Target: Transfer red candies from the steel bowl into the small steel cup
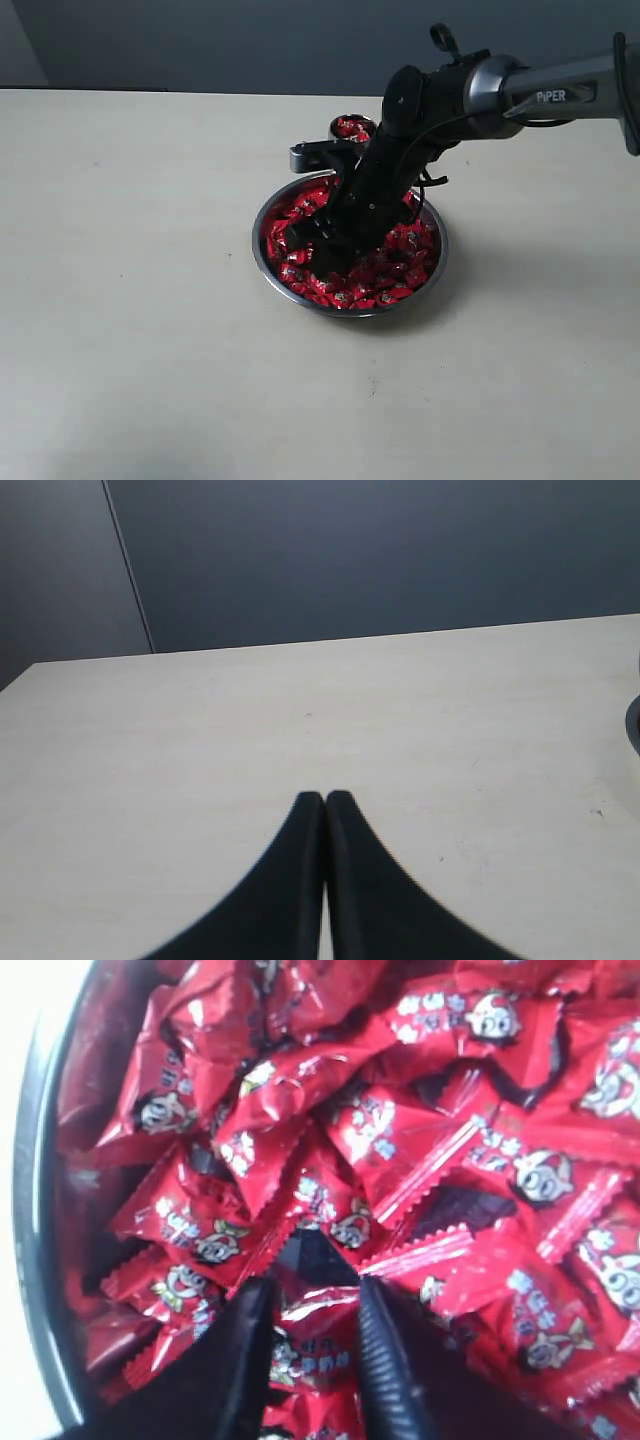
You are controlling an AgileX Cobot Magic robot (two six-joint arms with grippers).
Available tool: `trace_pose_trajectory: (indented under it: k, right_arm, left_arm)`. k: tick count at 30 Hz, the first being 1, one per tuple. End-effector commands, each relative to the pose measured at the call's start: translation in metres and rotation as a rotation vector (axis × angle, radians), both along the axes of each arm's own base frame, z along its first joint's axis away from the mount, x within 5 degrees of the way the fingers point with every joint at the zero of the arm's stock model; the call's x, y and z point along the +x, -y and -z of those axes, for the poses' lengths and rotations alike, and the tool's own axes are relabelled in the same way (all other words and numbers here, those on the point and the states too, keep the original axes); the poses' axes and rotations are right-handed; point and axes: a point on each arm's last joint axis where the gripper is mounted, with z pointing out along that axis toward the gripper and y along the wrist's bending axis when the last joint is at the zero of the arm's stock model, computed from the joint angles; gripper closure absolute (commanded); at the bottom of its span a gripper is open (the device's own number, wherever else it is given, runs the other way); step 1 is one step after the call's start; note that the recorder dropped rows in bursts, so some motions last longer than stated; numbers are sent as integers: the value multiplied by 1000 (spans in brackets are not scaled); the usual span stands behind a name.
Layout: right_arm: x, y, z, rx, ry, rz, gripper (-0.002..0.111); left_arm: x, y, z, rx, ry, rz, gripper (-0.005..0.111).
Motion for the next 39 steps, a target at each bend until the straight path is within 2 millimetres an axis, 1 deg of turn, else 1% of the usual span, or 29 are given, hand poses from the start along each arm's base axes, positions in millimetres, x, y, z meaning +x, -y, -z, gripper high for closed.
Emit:
trace_pose_trajectory:
  k: [1, 3, 4, 6, 11, 16, 20, 23, 24, 26, 30, 31, 32, 39]
  right_arm:
    - [-1, 2, 1, -8, -12, -9, 97]
    - [-2, 2, 1, -10, -18, -12, 108]
    - [-2, 2, 1, -11, -22, -11, 109]
    - [-3, 2, -2, -11, -26, -15, 109]
    - [-3, 3, -21, 14, 9, -9, 109]
    - [-4, 3, -33, 31, 32, -9, 109]
    - [-6, 4, -34, 23, 16, -19, 109]
    - [-6, 5, -29, 4, 11, -31, 109]
    - [-6, 5, -27, 1, 8, -31, 108]
    - [-5, 5, -24, -2, 5, -29, 99]
    - [-5, 5, -19, -14, -1, -33, 67]
    - [-5, 5, -18, -15, -3, -33, 61]
    - [-5, 5, -17, -18, -4, -34, 59]
    - [-4, 6, 0, -51, -37, -32, 60]
  left_arm:
    - [-1, 0, -3, 1, 18, -3, 106]
    - [-1, 0, -3, 1, 18, -3, 106]
    - [-1, 0, -3, 1, 18, -3, 106]
    - [-1, 0, -3, 1, 18, -3, 106]
    - [-1, 0, -3, 1, 18, -3, 106]
    - [-1, 0, -3, 1, 18, -3, 106]
    - [-1, 0, -3, 1, 18, -3, 106]
    - [-1, 0, -3, 1, 18, -3, 106]
    - [-1, 0, -3, 1, 18, -3, 106]
    - [-1, 0, -3, 1, 18, -3, 106]
    - [-1, 0, -3, 1, 18, -3, 106]
    - [-1, 0, -3, 1, 18, -3, 106]
    - [-1, 0, -3, 1, 18, -3, 106]
    - [-1, 0, -3, 1, 18, -3, 106]
